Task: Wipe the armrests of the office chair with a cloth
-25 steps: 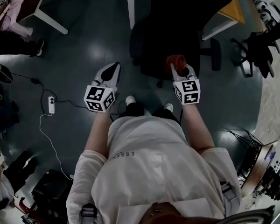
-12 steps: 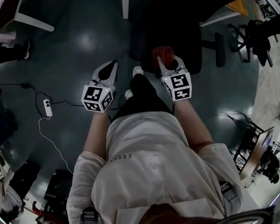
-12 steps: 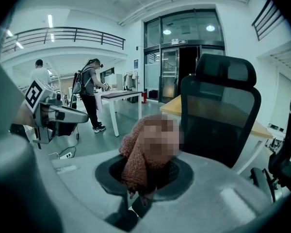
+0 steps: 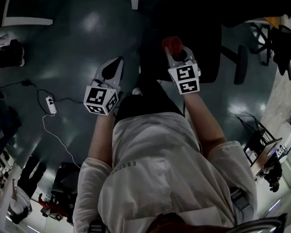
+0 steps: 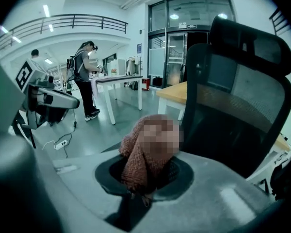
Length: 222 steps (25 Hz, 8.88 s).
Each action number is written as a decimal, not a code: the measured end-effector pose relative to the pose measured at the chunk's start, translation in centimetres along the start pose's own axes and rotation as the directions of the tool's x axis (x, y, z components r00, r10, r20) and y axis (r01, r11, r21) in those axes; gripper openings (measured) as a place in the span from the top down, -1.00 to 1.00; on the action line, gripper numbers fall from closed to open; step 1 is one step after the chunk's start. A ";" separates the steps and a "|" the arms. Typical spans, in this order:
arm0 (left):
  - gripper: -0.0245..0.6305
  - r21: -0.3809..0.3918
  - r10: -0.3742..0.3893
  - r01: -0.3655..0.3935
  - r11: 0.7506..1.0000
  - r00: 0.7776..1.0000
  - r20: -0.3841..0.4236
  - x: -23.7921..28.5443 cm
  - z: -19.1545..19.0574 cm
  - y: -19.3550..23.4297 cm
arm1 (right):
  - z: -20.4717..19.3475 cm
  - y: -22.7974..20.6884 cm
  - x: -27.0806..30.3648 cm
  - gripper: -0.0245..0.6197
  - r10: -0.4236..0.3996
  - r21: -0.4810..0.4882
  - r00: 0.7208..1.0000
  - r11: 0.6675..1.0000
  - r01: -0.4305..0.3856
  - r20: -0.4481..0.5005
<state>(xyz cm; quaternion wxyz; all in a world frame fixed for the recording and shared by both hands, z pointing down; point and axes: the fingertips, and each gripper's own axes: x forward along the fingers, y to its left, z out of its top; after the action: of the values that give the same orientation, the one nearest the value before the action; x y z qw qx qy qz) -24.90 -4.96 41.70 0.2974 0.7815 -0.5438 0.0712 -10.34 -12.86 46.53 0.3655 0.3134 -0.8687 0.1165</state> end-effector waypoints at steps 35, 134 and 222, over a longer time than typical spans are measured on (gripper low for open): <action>0.87 -0.074 -0.165 0.157 0.985 0.980 -0.110 -1.4 -7.7 1.6 | -0.1 8.7 6.2 0.77 0.041 -0.045 0.999 0.998 -0.042 -0.028; 0.87 -0.093 -0.235 0.224 0.970 0.963 -0.131 2.2 -7.3 -3.0 | -4.4 -0.1 4.8 0.77 0.109 0.332 0.993 0.936 -0.121 0.053; 0.87 -0.142 -0.141 0.136 0.980 0.990 -0.022 -1.3 -3.5 6.7 | 2.2 6.6 9.3 0.77 -0.016 0.059 0.999 0.998 0.019 -0.039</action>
<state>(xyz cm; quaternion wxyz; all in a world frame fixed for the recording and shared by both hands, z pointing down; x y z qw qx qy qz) -30.70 -3.54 46.59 0.3645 0.7934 -0.4869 0.0247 -20.76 -12.93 51.70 0.3736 0.3294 -0.8549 0.1450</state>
